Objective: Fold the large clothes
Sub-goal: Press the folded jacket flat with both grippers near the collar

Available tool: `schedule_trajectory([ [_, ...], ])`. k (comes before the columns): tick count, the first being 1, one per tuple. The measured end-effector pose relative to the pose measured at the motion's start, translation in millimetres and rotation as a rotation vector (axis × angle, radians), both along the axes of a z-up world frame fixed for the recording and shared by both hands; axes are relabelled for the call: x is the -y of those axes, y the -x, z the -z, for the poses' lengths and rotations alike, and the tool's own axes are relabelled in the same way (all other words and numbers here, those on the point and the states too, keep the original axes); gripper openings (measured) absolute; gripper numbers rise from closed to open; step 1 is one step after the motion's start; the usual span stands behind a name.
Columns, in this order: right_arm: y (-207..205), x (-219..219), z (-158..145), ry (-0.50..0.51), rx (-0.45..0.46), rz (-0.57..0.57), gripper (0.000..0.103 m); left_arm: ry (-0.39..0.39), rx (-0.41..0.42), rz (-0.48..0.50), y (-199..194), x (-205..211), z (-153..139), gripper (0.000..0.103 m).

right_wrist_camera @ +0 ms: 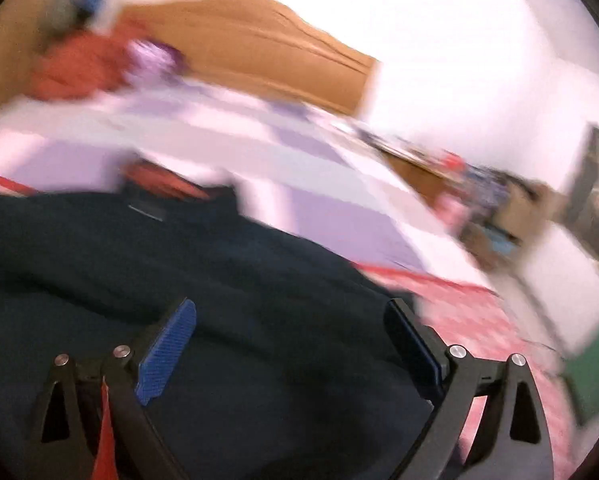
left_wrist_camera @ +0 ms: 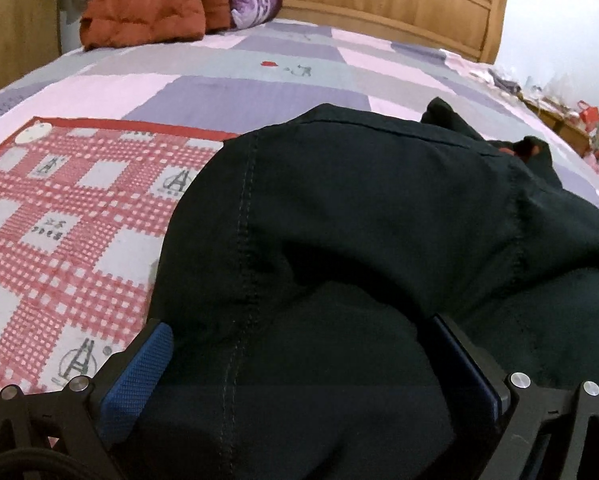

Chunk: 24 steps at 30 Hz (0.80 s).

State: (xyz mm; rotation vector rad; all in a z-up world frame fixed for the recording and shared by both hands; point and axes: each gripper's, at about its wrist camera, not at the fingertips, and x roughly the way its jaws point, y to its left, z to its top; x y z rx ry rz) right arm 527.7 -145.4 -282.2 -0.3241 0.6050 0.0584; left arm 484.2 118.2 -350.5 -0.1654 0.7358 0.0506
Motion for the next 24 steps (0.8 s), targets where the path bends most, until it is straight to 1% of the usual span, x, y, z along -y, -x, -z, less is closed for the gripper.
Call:
schedule_trajectory([
  [1, -5, -32, 0, -0.037, -0.048, -0.093, 0.097, -0.004, 0.001, -0.001, 0, 1, 0, 0.103],
  [2, -10, -59, 3, -0.066, -0.090, -0.160, 0.097, -0.006, 0.000, -0.002, 0, 1, 0, 0.103],
  [3, -12, -81, 6, -0.081, -0.117, -0.194, 0.097, -0.005, -0.001, -0.004, 0, 1, 1, 0.103],
  [5, -23, -115, 16, -0.087, -0.169, -0.250, 0.097, -0.004, -0.001, -0.004, 0, 0, 1, 0.103],
  [7, -30, -124, 31, -0.018, -0.197, -0.226, 0.097, -0.004, -0.001, -0.005, 0, 0, 1, 0.103],
  [8, -41, -114, 43, 0.012, -0.238, -0.176, 0.097, -0.006, -0.002, -0.005, 0, 0, 1, 0.103],
  [9, -43, -96, 52, -0.004, -0.263, -0.133, 0.097, -0.009, -0.003, -0.004, 0, 0, 2, 0.103],
  [10, -49, -67, 56, -0.046, -0.275, -0.075, 0.097, -0.013, -0.005, -0.002, 0, 1, 2, 0.103],
  [11, -54, -33, 57, -0.080, -0.269, 0.001, 0.096, -0.017, -0.005, -0.001, 0, 1, 1, 0.103],
  [13, -55, 19, 58, -0.034, -0.240, 0.138, 0.096, -0.019, -0.004, 0.000, 1, 1, 1, 0.103],
  [14, -54, 46, 57, -0.060, -0.233, 0.171, 0.096, -0.020, -0.004, 0.008, 1, 2, 1, 0.103],
  [15, -50, 70, 56, -0.077, -0.229, 0.180, 0.096, -0.028, -0.005, 0.015, 0, 4, 1, 0.103],
  [17, -48, 80, 58, -0.026, -0.221, 0.174, 0.096, -0.058, -0.010, 0.024, 0, 8, -4, 0.103],
  [18, -45, 82, 61, -0.046, -0.226, 0.173, 0.096, -0.065, -0.021, 0.028, -2, 10, -6, 0.103],
  [20, -46, 84, 66, -0.070, -0.233, 0.178, 0.096, -0.086, -0.037, 0.036, -5, 13, -21, 0.103],
  [21, -44, 91, 66, -0.073, -0.231, 0.176, 0.096, -0.086, -0.019, 0.045, -6, 14, -32, 0.103],
  [22, -44, 93, 67, -0.083, -0.231, 0.173, 0.096, -0.082, 0.025, 0.063, -8, 15, -46, 0.103],
  [23, -45, 95, 68, -0.097, -0.234, 0.170, 0.096, -0.098, 0.067, 0.077, -14, 18, -58, 0.103],
  [24, -47, 95, 70, -0.102, -0.237, 0.167, 0.096, -0.117, 0.079, 0.084, -20, 20, -62, 0.103],
])
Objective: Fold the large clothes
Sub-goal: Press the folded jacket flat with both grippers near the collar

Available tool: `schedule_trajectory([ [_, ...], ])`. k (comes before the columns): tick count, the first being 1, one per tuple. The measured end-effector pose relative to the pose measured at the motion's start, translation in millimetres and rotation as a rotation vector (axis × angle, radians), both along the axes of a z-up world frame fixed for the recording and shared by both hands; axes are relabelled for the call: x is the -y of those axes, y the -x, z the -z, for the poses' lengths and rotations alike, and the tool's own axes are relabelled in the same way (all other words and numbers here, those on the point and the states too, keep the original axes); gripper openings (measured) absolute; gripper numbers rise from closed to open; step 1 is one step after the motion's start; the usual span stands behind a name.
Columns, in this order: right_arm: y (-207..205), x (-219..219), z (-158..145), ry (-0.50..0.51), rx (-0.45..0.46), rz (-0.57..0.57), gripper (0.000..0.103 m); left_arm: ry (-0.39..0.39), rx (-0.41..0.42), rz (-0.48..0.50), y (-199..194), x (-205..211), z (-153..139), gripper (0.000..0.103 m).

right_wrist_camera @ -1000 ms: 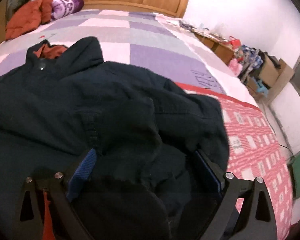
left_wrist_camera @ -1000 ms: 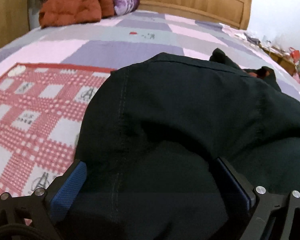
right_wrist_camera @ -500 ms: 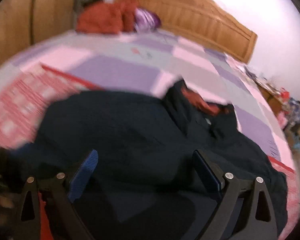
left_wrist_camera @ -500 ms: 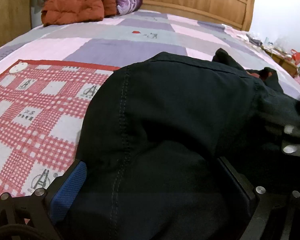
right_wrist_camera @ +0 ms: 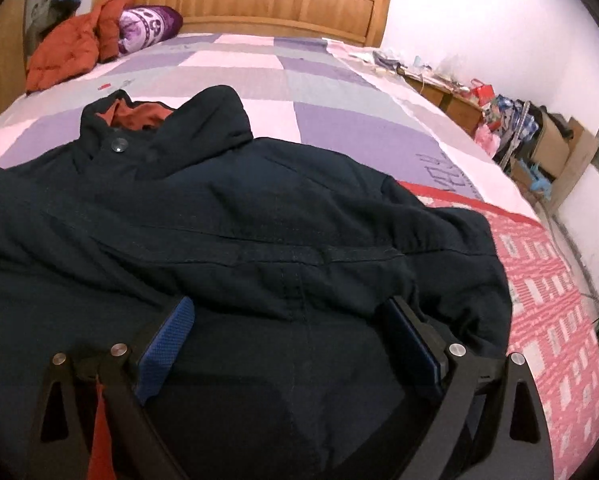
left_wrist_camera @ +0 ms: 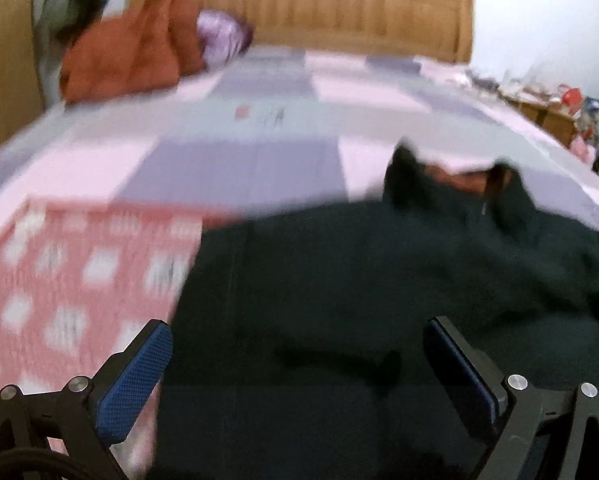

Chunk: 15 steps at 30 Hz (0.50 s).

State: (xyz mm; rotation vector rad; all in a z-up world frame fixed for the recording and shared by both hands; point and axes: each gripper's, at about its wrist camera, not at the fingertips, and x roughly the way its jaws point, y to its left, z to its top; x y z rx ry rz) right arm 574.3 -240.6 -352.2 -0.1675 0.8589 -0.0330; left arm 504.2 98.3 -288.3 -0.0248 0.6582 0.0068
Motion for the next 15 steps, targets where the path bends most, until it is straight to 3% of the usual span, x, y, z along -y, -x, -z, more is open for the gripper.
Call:
schedule_trajectory([
  [1, 0, 1, -1, 0.002, -0.004, -0.005, 0.096, -0.045, -0.008, 0.004, -15, 3, -1, 0.103],
  [3, 1, 9, -2, 0.025, 0.000, 0.007, 0.096, -0.126, -0.110, -0.032, -49, 1, 15, 0.103],
  [4, 1, 17, -2, 0.019, 0.003, 0.020, 0.096, -0.103, -0.193, -0.030, -69, -8, 30, 0.103],
  [6, -1, 29, -3, 0.005, 0.004, 0.056, 0.096, 0.012, -0.273, -0.047, -88, -27, 51, 0.103],
  [7, -2, 38, 0, 0.015, -0.004, 0.099, 0.096, 0.010, -0.273, -0.065, -90, -30, 54, 0.103],
  [9, 1, 63, 4, -0.104, -0.024, 0.137, 0.096, -0.027, -0.231, -0.084, -85, -26, 61, 0.103],
  [11, 3, 56, 6, -0.052, -0.020, 0.099, 0.096, -0.015, -0.219, -0.104, -81, -26, 70, 0.103],
  [15, 3, 56, 10, -0.065, -0.012, 0.096, 0.097, 0.060, -0.233, -0.105, -85, -32, 81, 0.103],
])
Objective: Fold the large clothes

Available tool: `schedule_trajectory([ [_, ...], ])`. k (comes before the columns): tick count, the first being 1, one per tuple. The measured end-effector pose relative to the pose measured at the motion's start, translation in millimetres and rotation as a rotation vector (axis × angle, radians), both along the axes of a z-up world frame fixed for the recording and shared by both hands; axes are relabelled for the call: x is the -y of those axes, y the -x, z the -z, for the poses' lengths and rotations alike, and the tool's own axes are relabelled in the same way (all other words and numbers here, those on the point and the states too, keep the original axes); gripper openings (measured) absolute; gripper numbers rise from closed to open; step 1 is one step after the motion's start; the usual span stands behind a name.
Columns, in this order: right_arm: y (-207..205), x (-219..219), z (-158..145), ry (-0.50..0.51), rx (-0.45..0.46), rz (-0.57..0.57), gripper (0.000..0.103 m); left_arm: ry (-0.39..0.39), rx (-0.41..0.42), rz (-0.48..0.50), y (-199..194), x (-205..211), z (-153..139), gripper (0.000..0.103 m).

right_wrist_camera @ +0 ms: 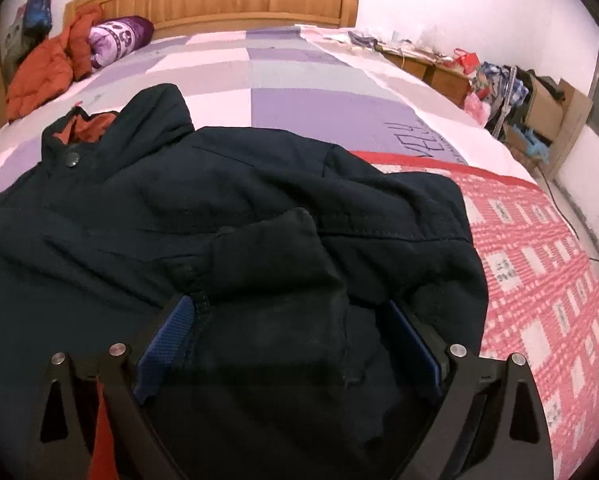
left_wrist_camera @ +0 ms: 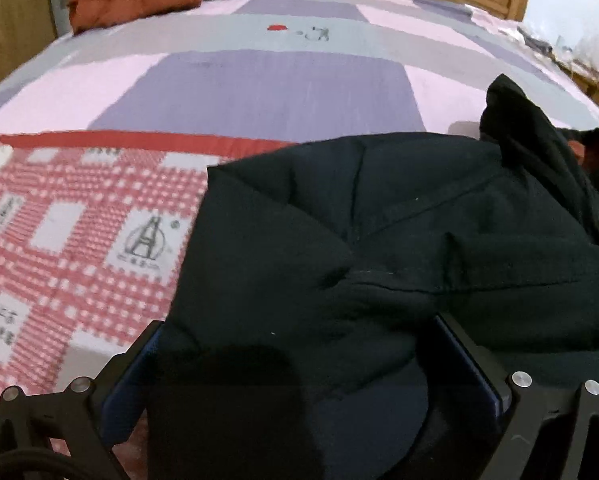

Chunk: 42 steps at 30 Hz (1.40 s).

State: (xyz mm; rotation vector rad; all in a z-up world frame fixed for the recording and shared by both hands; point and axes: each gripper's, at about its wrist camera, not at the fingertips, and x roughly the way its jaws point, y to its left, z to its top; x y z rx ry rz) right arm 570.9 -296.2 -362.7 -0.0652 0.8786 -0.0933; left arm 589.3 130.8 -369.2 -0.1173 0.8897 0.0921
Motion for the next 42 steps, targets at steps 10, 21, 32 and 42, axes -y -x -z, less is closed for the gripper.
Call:
schedule_trajectory([
  [10, -4, 5, 0, -0.031, -0.016, -0.009, 0.099, -0.026, -0.037, -0.030, 7, 4, -11, 0.103],
  [21, 90, -91, -57, 0.160, 0.128, -0.289, 0.098, -0.165, 0.013, 0.185, 122, 88, -38, 0.103],
  [32, 156, 16, -72, 0.150, 0.035, -0.089, 0.098, -0.218, -0.082, 0.139, 183, 45, -39, 0.103],
  [42, 263, 21, -23, 0.118, -0.156, -0.210, 0.098, -0.164, -0.210, 0.116, 288, 53, -19, 0.103],
])
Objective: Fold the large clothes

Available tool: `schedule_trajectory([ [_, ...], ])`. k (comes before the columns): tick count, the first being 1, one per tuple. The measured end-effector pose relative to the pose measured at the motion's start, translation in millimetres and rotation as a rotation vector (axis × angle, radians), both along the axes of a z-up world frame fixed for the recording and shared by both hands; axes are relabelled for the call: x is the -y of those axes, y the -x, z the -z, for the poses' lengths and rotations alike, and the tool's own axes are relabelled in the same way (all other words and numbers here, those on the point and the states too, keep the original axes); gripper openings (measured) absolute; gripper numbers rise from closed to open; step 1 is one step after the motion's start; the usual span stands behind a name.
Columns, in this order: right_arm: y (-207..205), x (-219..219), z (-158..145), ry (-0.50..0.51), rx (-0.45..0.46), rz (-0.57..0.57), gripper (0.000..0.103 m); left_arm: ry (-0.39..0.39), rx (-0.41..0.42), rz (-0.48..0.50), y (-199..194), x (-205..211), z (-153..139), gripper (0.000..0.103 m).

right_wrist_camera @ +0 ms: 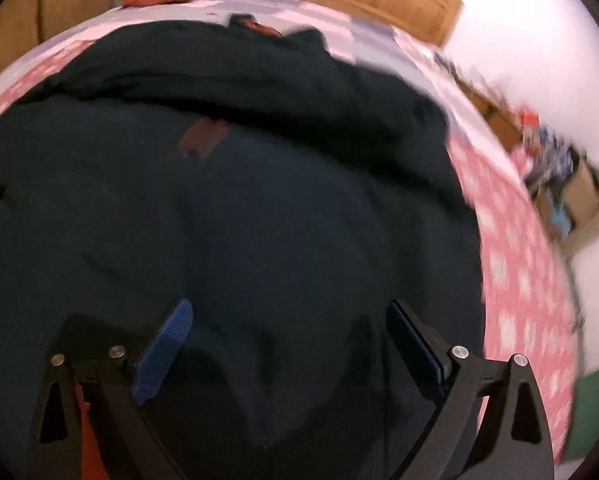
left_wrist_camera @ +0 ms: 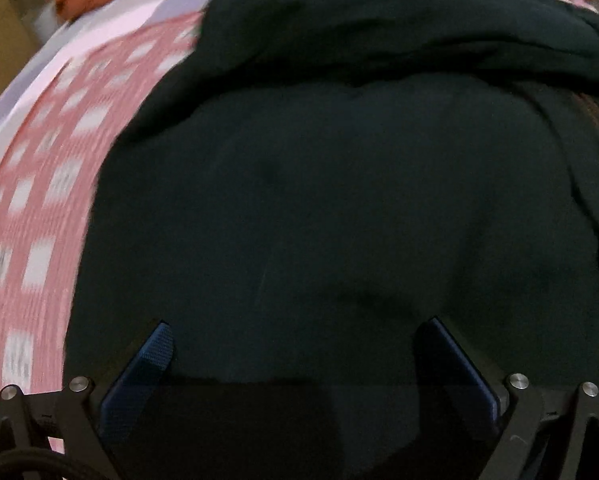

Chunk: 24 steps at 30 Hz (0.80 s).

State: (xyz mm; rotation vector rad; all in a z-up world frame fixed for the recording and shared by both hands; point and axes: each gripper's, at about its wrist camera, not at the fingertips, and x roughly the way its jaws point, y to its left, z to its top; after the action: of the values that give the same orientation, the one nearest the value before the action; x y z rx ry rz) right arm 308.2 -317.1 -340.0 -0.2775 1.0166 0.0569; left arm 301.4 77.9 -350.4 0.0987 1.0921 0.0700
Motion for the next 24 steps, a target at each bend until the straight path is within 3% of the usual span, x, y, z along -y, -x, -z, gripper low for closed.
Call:
schedule_trajectory([
  [2, 10, 53, 0, -0.016, -0.010, 0.131, 0.099, -0.007, -0.006, -0.072, 13, -17, -1, 0.103],
  [5, 29, 74, -5, -0.047, -0.016, 0.110, 0.099, -0.028, -0.022, -0.138, 34, -29, -4, 0.103],
  [8, 47, 47, -19, 0.040, 0.031, 0.046, 0.099, -0.004, -0.002, -0.168, 57, -23, -15, 0.103],
  [11, 74, 15, -29, -0.042, 0.042, -0.048, 0.099, 0.017, 0.029, -0.100, 79, 5, -23, 0.103],
  [15, 122, -23, -12, -0.028, -0.017, -0.163, 0.099, -0.016, 0.015, 0.013, 104, 29, -19, 0.103],
  [18, 143, 10, -3, -0.022, -0.020, -0.050, 0.099, -0.022, 0.011, 0.041, 128, 16, -9, 0.103],
  [22, 168, 72, -4, -0.036, -0.030, 0.175, 0.099, 0.002, 0.010, -0.054, 149, -29, -8, 0.103],
  [24, 181, 79, -6, 0.045, -0.024, 0.217, 0.099, 0.001, 0.012, -0.094, 162, -46, -8, 0.103],
])
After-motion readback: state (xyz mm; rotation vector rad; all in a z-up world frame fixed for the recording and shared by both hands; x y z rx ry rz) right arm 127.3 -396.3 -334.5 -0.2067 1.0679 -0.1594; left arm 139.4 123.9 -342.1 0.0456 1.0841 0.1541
